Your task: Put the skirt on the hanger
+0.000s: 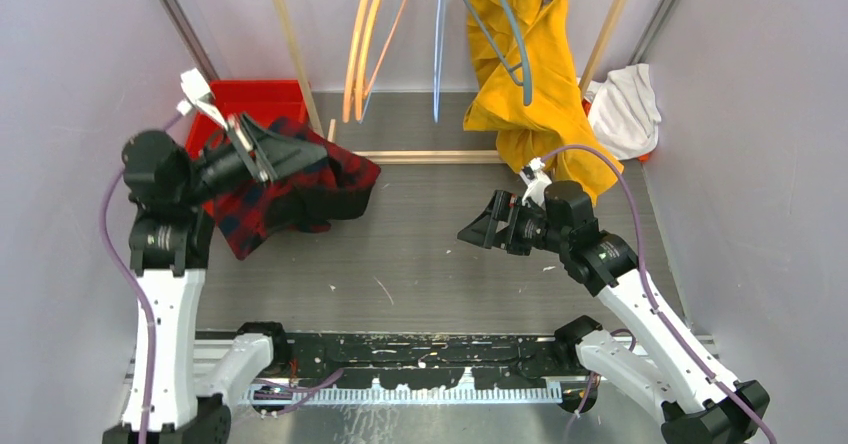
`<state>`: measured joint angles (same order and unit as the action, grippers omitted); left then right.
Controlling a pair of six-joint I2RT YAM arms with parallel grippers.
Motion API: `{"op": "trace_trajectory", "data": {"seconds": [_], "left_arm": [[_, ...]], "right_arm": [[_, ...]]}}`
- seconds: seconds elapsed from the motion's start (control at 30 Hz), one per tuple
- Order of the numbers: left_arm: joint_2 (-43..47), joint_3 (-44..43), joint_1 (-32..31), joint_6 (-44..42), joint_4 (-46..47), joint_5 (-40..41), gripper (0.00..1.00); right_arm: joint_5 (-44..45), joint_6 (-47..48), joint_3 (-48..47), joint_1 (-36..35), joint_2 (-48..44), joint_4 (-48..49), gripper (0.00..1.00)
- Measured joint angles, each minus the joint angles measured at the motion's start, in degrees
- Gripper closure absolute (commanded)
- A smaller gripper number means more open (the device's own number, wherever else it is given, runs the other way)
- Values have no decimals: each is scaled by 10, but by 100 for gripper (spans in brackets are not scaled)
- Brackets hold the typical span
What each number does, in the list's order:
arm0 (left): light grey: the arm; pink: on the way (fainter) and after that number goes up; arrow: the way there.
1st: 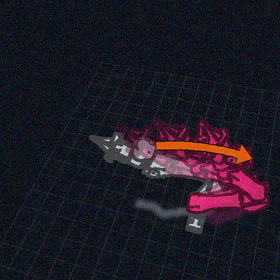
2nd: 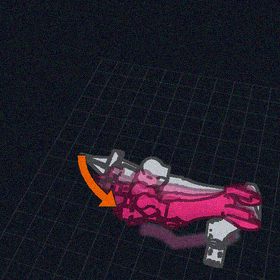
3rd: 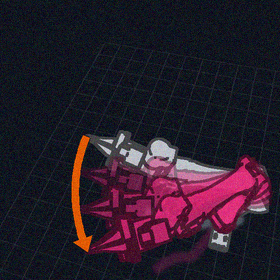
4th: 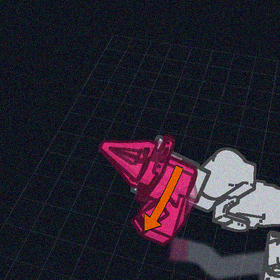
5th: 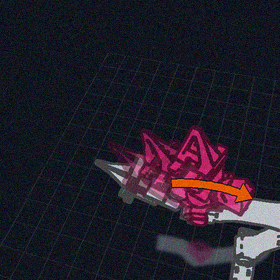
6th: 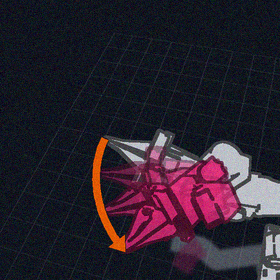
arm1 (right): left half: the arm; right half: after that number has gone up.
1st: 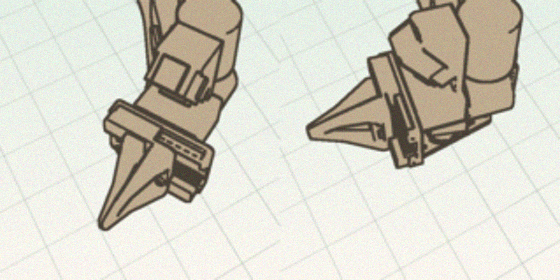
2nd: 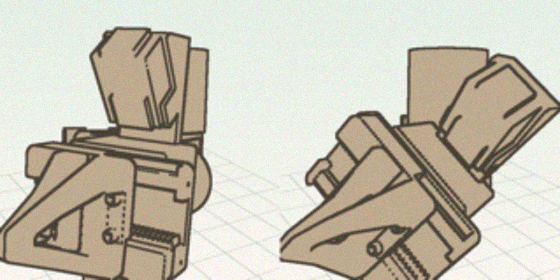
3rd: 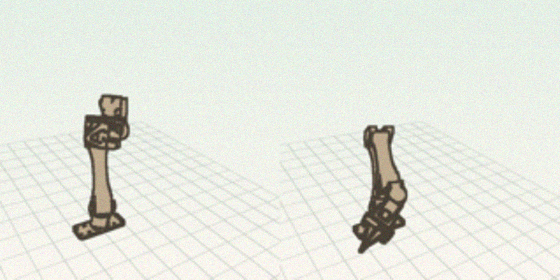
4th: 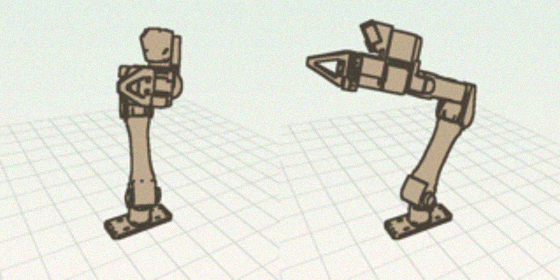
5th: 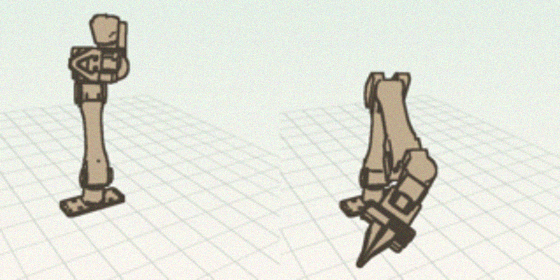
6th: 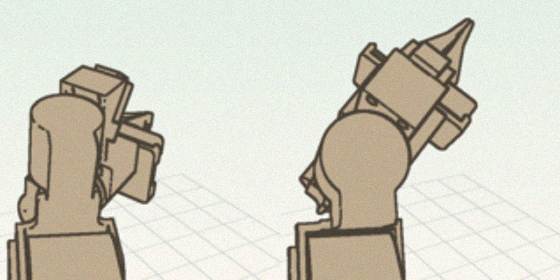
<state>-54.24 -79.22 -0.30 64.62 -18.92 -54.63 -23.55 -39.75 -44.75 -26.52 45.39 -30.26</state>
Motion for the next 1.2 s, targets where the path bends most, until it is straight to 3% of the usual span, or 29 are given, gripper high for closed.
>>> {"op": "trace_trajectory", "data": {"seconds": [0.2, 0.3, 0.4, 0.57, 0.73, 0.83, 0.97, 1.2], "left_arm": [[140, 197, -33, -7, -9, 0, 98], [183, 285, -78, -23, -39, 33, 98], [193, 352, -154, -33, -62, 88, 98], [139, 431, -340, -33, -61, 205, 98], [-24, 418, -539, -34, 0, 320, 98], [-143, 371, -623, -39, 38, 365, 99], [-254, 305, -688, -51, 102, 389, 99], [-346, 178, -769, -81, 159, 415, 97]], "right_arm": [[1, 1, 0, 0, 5, 0, 0], [2, 2, 0, 0, 14, -1, 0], [3, 2, 0, -2, 21, -1, 0], [6, 2, 0, -7, 24, -2, 0], [15, 7, 0, -8, 23, -9, 0], [28, 14, -3, -8, 21, -28, 0], [70, 30, -20, -8, 1, -72, 0], [155, 47, -35, -7, -61, -140, 0]]}}
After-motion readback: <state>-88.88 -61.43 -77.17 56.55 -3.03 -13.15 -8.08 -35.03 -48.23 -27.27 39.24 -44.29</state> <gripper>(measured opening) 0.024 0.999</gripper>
